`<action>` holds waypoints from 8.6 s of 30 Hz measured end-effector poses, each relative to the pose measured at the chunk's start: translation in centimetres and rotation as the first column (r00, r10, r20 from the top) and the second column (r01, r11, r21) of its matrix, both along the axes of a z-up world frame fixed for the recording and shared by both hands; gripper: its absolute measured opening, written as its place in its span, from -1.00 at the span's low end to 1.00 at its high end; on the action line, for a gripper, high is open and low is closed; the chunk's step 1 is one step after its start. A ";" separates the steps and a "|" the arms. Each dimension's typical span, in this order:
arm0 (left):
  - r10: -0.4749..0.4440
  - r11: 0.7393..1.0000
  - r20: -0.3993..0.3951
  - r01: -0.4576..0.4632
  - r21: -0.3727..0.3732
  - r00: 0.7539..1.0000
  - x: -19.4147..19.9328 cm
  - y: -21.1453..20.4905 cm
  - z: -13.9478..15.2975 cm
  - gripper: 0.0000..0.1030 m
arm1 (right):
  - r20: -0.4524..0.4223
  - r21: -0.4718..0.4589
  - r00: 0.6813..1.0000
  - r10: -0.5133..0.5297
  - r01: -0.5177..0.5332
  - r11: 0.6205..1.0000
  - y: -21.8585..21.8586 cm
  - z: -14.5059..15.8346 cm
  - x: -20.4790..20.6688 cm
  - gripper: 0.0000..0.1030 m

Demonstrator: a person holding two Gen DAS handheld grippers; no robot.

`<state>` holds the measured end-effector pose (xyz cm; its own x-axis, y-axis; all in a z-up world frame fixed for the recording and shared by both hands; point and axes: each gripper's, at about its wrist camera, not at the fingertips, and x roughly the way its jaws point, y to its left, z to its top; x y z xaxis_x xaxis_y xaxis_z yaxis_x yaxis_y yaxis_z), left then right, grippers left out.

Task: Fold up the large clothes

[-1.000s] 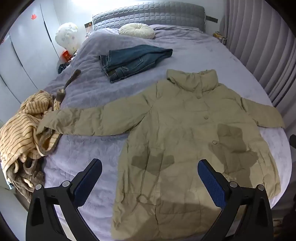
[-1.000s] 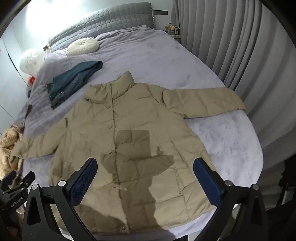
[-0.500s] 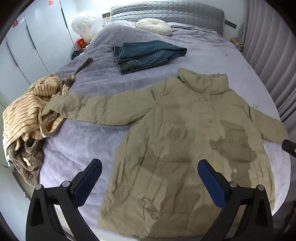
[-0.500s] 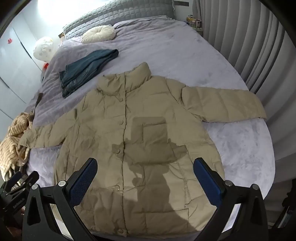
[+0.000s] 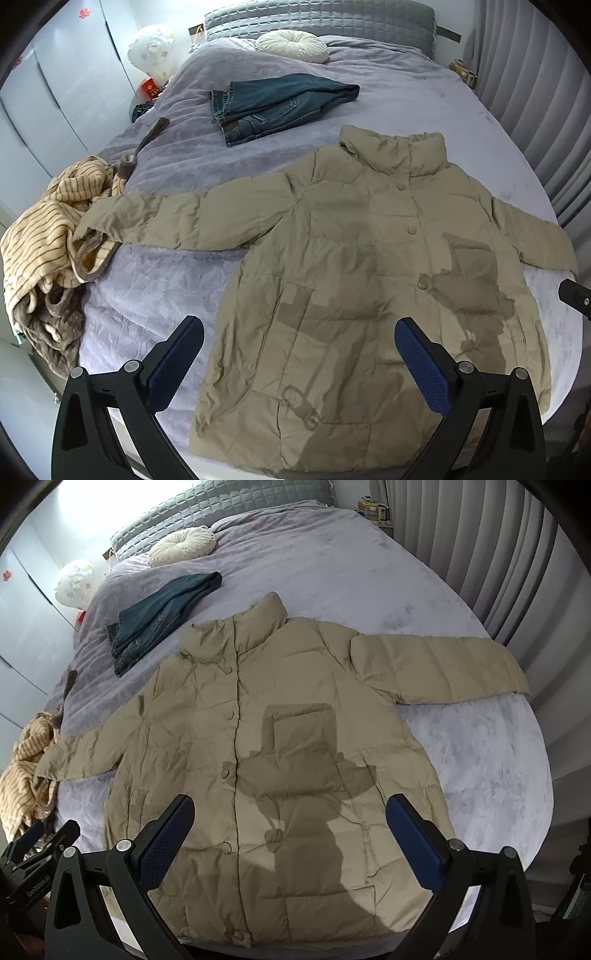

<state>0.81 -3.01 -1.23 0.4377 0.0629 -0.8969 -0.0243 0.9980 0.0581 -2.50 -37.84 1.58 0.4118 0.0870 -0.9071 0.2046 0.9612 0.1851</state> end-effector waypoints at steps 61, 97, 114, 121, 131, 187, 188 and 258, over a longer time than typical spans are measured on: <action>0.043 0.999 -0.027 -0.043 -0.002 0.999 0.3 0.9 -0.7 1.00 | -0.037 -0.017 0.999 0.039 -0.039 0.999 0.4 -0.8 1.1 1.00; 0.044 0.999 -0.031 -0.044 -0.005 0.999 0.2 0.6 -0.5 1.00 | -0.038 -0.022 0.998 0.043 -0.044 0.999 0.5 -0.7 0.9 1.00; 0.079 0.994 -0.102 -0.087 -0.071 0.992 1.1 5.1 -3.3 1.00 | -0.107 0.050 0.990 0.097 -0.092 0.994 4.3 -3.5 1.7 1.00; 0.182 0.952 -0.078 -0.195 -0.237 0.980 3.6 12.9 -6.6 1.00 | -0.206 0.084 0.961 0.182 -0.167 0.982 9.1 -7.4 2.8 1.00; 0.471 0.833 0.019 -0.438 -0.337 0.882 11.2 25.6 -12.7 1.00 | -0.215 0.117 0.942 0.257 -0.236 0.965 15.6 -13.1 4.9 1.00; -0.433 0.890 0.140 0.447 -0.093 0.891 15.2 -10.9 -10.7 0.82 | -0.085 0.355 0.994 0.069 -0.034 0.934 -1.2 -17.7 10.9 -0.30; -0.428 0.890 0.148 0.444 -0.099 0.891 14.5 -10.2 -10.0 0.82 | -0.074 0.335 0.994 0.081 -0.052 0.941 -0.4 -17.1 11.1 -0.06; -0.188 0.977 0.037 0.191 -0.094 0.981 17.7 -6.8 -8.3 0.49 | -0.070 0.421 0.959 -0.276 0.279 0.863 -16.4 -14.2 7.3 0.07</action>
<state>18.50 -9.79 -9.56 0.4584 -0.1099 -0.8819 0.1657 0.9855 -0.0367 4.83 -54.26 -12.63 0.4696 0.3448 -0.8128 0.4544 0.6949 0.5573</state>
